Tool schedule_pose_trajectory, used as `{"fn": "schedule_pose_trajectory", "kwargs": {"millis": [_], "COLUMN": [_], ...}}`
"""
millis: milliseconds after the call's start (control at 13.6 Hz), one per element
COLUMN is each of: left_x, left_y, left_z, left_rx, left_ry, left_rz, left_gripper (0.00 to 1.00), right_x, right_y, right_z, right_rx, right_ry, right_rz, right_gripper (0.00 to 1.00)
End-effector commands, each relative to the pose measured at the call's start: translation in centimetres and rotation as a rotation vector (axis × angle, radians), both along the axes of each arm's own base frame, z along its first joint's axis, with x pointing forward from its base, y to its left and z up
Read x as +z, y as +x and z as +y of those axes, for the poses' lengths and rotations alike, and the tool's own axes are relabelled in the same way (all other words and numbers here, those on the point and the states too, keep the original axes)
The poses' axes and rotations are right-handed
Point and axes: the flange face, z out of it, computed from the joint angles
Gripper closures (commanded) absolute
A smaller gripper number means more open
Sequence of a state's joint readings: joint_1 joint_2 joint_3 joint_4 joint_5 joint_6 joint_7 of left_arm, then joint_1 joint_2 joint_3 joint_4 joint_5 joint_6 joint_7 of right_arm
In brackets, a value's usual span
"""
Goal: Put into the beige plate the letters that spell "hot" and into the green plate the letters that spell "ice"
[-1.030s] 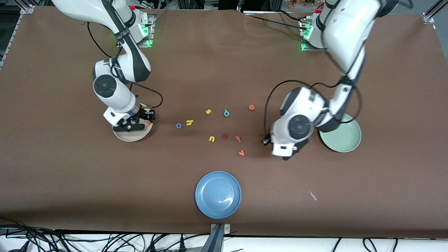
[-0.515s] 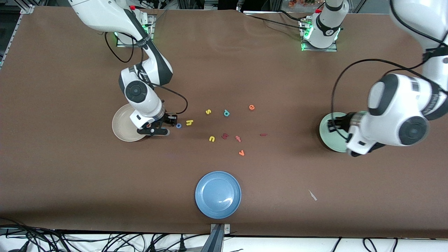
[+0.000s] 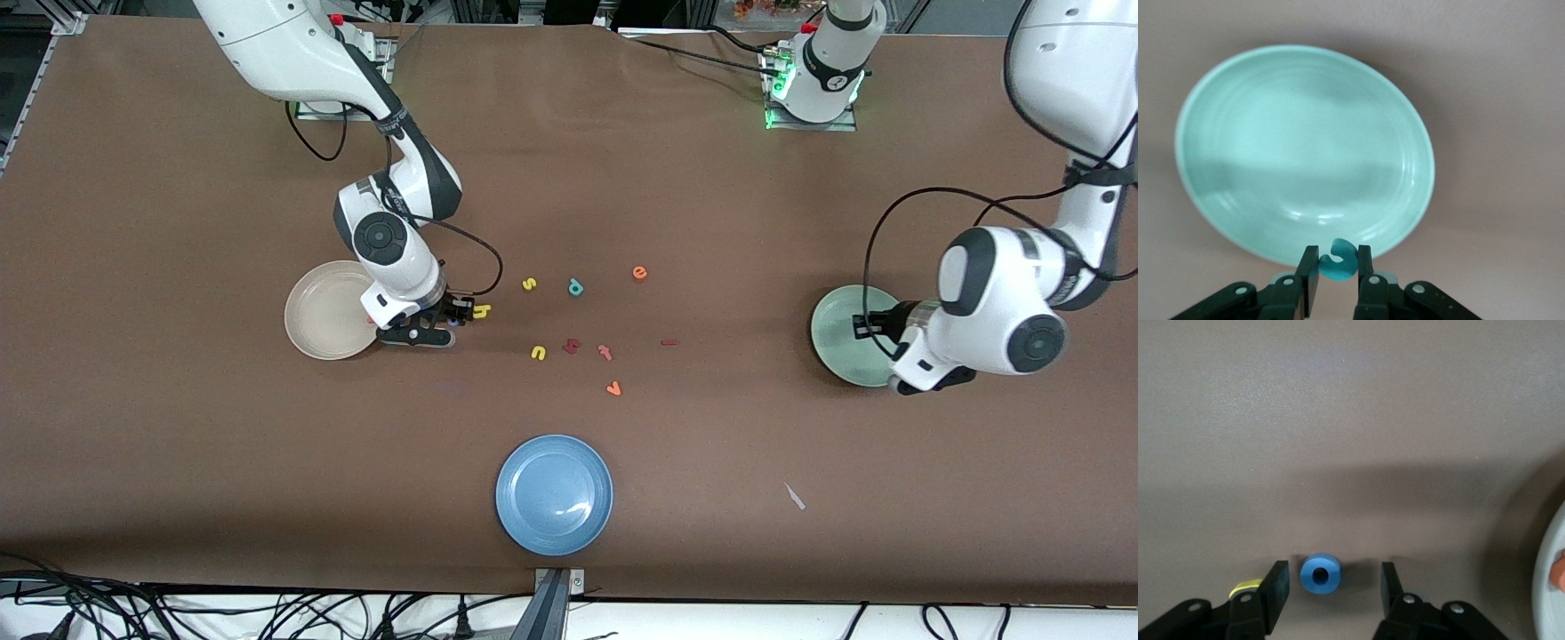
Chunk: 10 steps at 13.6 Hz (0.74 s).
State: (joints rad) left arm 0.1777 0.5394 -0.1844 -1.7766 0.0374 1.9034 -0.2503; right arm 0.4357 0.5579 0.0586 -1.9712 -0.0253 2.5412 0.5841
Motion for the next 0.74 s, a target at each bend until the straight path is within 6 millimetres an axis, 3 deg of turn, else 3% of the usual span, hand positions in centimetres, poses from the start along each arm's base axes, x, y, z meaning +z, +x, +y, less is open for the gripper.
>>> {"fn": "schedule_pose_trajectory", "kwargs": {"millis": [0,74,147,294,441,662], "left_x": [-2.1,-2.1,-1.7,-0.8,2.8,8.2], "left_y": [-0.5,-0.4,-0.2,0.0,0.9,2.3], "left_z": [0.5,0.8,0.9,0.6,-1.1,-8.6], "left_rx": [-0.048,-0.062,-0.06,-0.056,-0.015,0.136], "left_ry": [0.032,0.047,0.05,0.054,0.073,0.09], "left_rz": [-0.008,-0.012,-0.018,-0.032,-0.089,-0.185], "left_gripper": [0.86,0.74,0.55,0.0,0.0,0.0], "right_x": [-0.6,-0.8,-0.9,-1.2,-1.2,-1.2], "right_y": [0.3,0.2,0.2,-0.2,-0.2,-0.2], "right_z": [0.5,0.5,0.6,1.2,1.2,1.2], "right_rx": [-0.012,-0.01,-0.009,-0.002,0.0,0.001], "right_ry": [0.008,0.01,0.013,0.02,0.021,0.02], "right_rz": [-0.009,-0.012,-0.015,-0.012,-0.012,-0.01], "right_gripper": [0.36,0.36,0.36,0.41,0.51,0.67]}}
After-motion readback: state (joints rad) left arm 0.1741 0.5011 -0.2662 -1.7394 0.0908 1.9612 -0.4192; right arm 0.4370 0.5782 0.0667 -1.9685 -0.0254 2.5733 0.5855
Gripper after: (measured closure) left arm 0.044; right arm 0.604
